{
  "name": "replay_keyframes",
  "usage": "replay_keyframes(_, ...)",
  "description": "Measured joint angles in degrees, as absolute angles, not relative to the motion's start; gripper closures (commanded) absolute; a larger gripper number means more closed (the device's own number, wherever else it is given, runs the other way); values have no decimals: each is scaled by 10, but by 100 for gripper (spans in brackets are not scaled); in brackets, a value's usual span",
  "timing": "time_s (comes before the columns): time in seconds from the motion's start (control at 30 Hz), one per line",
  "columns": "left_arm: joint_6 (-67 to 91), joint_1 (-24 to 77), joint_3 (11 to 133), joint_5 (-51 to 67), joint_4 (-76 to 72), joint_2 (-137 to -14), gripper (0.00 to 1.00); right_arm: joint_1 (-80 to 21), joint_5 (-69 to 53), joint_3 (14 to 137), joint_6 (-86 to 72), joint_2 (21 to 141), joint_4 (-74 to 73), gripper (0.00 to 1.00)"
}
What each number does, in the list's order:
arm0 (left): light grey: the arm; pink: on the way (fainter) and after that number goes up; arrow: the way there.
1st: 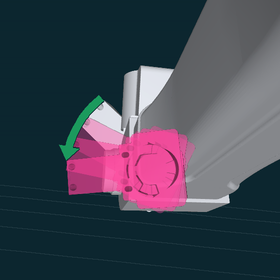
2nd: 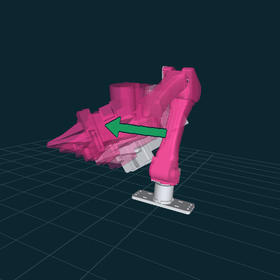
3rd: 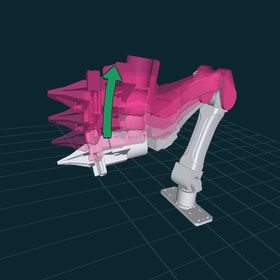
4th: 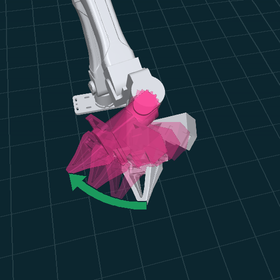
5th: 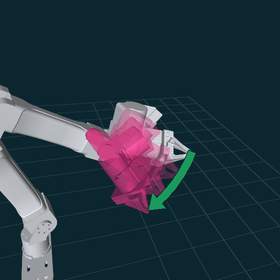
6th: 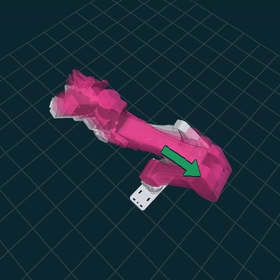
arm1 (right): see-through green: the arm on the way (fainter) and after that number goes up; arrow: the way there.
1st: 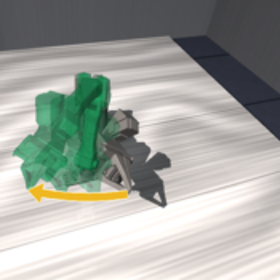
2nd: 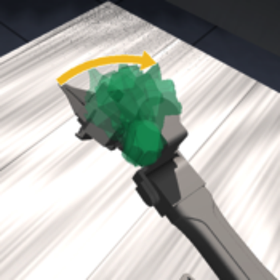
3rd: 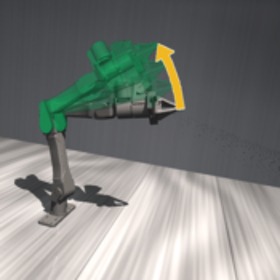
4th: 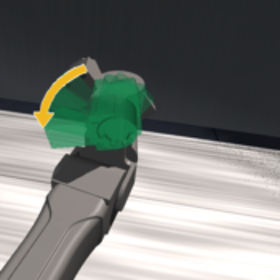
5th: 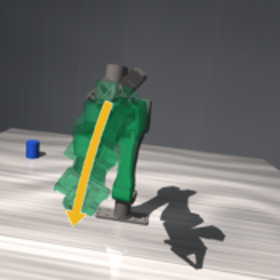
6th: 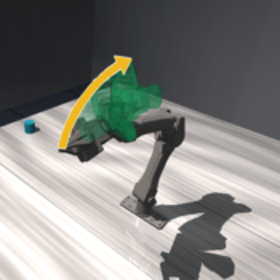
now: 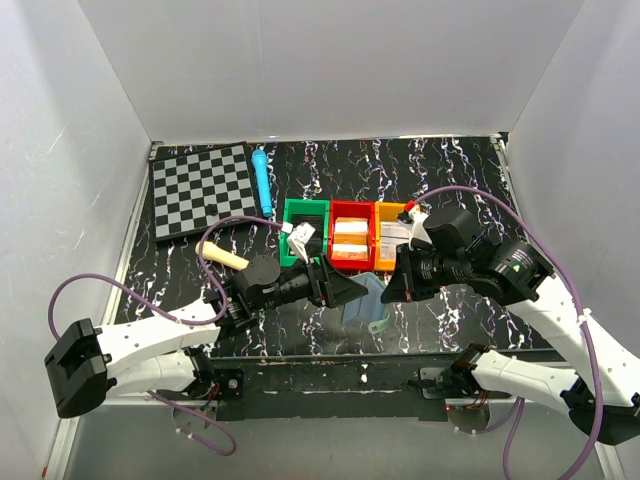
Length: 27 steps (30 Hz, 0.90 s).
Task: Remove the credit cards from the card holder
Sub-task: Open the card holder.
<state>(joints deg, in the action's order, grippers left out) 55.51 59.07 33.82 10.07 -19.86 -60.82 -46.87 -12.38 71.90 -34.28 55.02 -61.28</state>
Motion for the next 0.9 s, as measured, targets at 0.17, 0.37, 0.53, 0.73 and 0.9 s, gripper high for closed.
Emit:
replay_keyframes(0.17,547,591,339,104,-198,-615,67,-469,-131,719,-343,550,-611,99)
replay_keyframes(0.37,536,591,342,108,-178,-624,100,-469,-146,714,-344,540,-599,98)
replay_keyframes(0.53,546,593,342,110,-166,-610,100,-469,-159,701,-347,522,-585,73)
replay_keyframes(0.73,560,594,354,99,-113,-601,100,-469,-182,669,-360,506,-542,59)
replay_keyframes(0.9,568,594,379,87,-67,-597,100,-469,-193,657,-365,505,-522,59)
